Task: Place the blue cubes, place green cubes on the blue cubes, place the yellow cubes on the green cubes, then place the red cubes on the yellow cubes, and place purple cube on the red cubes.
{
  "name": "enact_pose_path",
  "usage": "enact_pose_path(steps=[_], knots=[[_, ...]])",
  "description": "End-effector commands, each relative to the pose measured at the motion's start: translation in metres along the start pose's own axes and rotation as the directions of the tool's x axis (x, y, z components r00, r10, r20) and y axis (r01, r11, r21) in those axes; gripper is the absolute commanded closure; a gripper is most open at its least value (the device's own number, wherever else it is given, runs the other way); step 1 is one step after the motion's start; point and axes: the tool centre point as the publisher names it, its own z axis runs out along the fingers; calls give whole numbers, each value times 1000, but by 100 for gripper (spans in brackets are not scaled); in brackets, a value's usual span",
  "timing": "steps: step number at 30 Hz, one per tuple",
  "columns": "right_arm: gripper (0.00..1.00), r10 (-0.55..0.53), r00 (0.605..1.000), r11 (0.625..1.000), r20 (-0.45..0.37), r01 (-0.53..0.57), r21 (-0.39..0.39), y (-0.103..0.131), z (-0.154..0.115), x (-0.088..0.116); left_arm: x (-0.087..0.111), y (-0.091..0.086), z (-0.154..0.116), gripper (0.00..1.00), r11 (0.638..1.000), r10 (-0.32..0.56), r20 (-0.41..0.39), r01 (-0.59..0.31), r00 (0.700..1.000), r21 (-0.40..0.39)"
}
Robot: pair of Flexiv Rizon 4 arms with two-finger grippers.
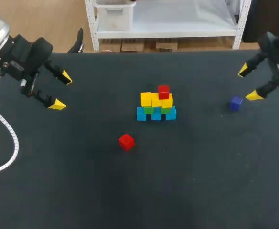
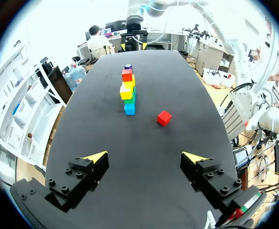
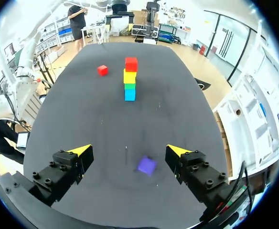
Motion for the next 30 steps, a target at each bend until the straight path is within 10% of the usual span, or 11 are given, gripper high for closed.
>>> enact_pose_path(steps=[1, 30], knots=[[0, -2, 1000, 1000, 30, 2, -5, -2, -14, 18, 1, 0, 0, 0, 1000, 4, 4, -4, 1000, -2], [0, -55, 996, 996, 71, 60, -67, -25, -35, 87, 1, 0, 0, 0, 1000, 4, 4, -4, 1000, -2]])
